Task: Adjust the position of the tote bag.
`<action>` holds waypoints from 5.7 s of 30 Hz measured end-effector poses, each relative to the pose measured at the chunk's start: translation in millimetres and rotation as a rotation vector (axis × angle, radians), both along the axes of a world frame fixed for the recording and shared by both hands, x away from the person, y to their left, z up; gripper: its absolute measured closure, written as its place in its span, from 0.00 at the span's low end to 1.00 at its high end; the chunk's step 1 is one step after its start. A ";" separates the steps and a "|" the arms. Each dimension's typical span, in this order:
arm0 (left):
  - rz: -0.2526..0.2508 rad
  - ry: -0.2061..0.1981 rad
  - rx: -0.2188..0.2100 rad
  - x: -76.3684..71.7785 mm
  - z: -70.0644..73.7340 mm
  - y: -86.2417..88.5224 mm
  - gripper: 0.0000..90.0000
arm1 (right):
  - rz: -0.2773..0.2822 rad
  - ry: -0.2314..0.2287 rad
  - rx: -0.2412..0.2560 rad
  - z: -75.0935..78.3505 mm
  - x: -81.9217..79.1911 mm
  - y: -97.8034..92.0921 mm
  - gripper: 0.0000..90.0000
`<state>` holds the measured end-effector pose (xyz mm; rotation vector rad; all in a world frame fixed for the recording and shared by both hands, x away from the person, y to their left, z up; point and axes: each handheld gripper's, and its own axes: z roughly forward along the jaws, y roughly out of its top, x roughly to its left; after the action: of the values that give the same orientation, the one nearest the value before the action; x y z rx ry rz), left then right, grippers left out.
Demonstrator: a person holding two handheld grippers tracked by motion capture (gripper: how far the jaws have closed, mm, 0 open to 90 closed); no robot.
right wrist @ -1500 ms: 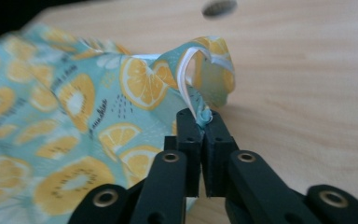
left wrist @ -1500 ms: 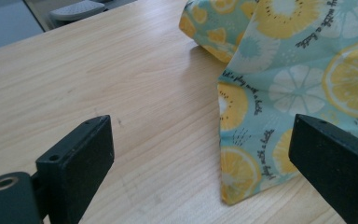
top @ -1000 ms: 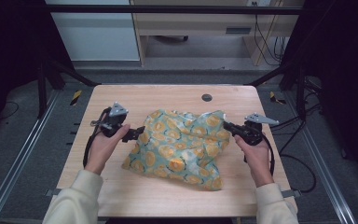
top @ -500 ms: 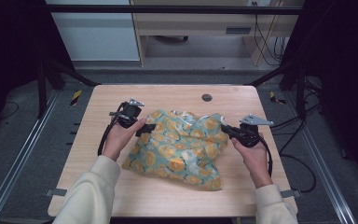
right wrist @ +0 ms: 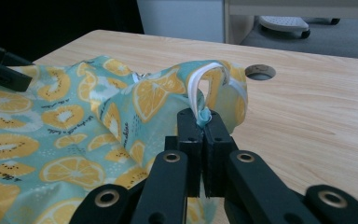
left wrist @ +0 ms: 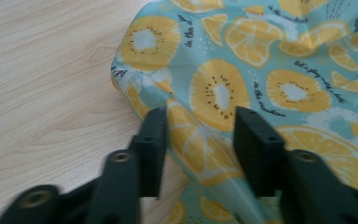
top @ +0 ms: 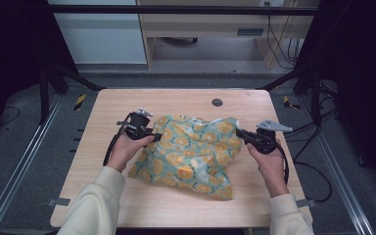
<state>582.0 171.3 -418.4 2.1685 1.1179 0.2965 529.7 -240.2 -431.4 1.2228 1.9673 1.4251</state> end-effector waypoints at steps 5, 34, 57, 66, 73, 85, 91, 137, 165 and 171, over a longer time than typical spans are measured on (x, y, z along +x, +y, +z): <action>-0.035 -0.010 0.006 -4.5 -0.6 0.7 0.82 | -0.013 -0.009 0.011 3.2 -1.0 -5.1 0.99; -0.015 -0.268 -0.032 -42.5 13.3 21.8 1.00 | -0.079 -0.067 -0.015 23.6 -5.5 -12.4 1.00; 0.013 -0.369 -0.138 -63.7 19.0 42.6 1.00 | -0.049 -0.116 -0.058 53.4 -3.3 0.3 1.00; 0.026 -0.429 -0.139 -76.0 22.9 45.7 1.00 | -0.034 -0.158 -0.073 60.7 -18.3 2.6 1.00; 0.029 -0.460 -0.128 -83.2 25.2 47.1 1.00 | -0.017 -0.188 -0.054 59.9 -30.1 2.2 1.00; 0.048 -0.497 -0.124 -98.1 22.1 52.5 1.00 | 0.018 -0.205 -0.044 56.6 -52.5 4.6 1.00; 0.051 -0.509 -0.131 -107.8 16.3 56.2 1.00 | 0.035 -0.204 -0.040 50.0 -63.8 5.3 1.00; -0.089 -0.426 -0.121 -197.3 -19.3 73.2 1.00 | 0.147 -0.133 0.046 3.4 -138.7 -3.3 1.00; -0.181 -0.319 0.191 -179.8 -45.3 47.5 1.00 | 0.214 0.041 -0.112 -25.4 -127.3 2.5 1.00; -0.165 -0.300 0.229 -164.2 -54.3 42.4 1.00 | 0.206 0.096 -0.161 -34.9 -114.5 7.9 0.99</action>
<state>417.7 213.7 -472.7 2.3011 0.7631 0.6783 415.2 -232.3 -466.3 1.0605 2.2816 1.2918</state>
